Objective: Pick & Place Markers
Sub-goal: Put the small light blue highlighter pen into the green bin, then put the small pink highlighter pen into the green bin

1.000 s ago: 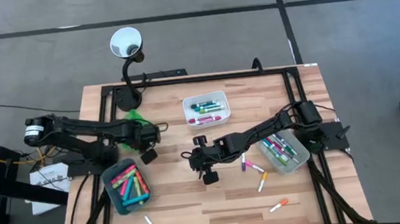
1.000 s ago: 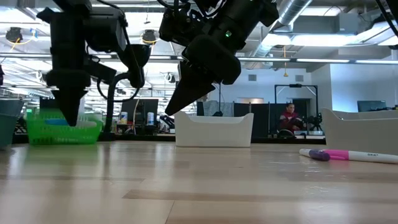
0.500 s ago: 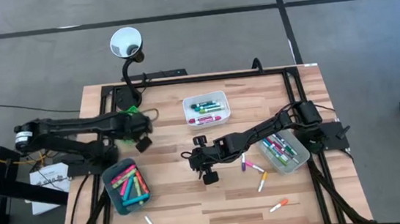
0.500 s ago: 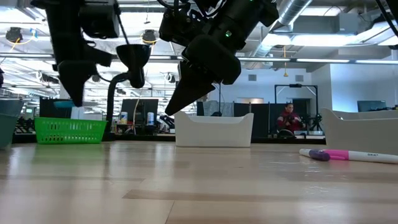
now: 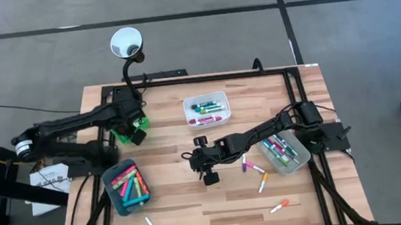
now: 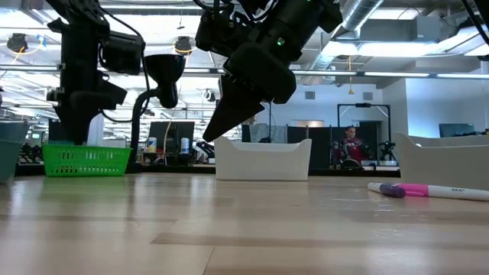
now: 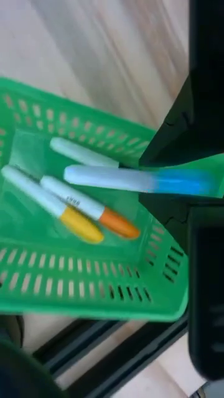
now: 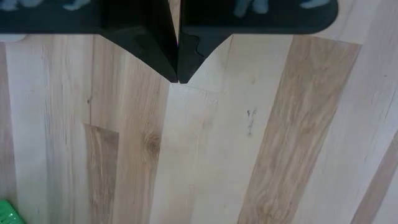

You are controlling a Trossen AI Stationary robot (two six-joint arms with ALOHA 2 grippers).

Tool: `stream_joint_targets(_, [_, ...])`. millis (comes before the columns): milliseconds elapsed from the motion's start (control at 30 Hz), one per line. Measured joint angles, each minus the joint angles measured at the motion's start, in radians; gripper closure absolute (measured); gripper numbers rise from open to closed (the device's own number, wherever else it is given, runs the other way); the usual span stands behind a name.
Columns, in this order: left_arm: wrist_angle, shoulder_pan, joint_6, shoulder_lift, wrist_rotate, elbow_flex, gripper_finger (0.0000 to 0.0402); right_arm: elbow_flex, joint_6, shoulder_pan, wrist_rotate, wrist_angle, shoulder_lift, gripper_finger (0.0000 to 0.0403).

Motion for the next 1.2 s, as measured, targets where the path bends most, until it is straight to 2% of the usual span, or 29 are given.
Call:
stream_joint_targets(333, [0.045,-0.012,0.002,0.135,0.011,0.0,0.0292,0.0,0.0,0.0,0.0,0.0,0.0,0.0403])
stream_joint_targets(400, [0.071,-0.023,0.021,0.154,0.043,0.0,0.0286,0.0,0.0,0.0,0.0,0.0,0.0,0.0403])
stream_joint_targets(633, [0.19,-0.071,0.059,0.161,0.096,0.02,0.0286,0.0,0.0,0.0,0.0,0.0,0.0,0.0403])
stream_joint_targets(900, [0.215,-0.09,0.062,0.157,0.188,0.083,0.0289,0.0,0.0,0.0,0.0,0.0,0.0,0.0403])
stream_joint_targets(1067, [0.222,-0.226,0.061,0.101,0.231,0.187,0.0301,0.0,0.0,0.0,0.0,0.0,0.0,0.0403])
stream_joint_targets(1200, [0.285,-0.459,-0.006,0.056,0.226,0.26,0.0305,0.0,0.0,0.0,0.0,-0.004,0.0,0.0403])
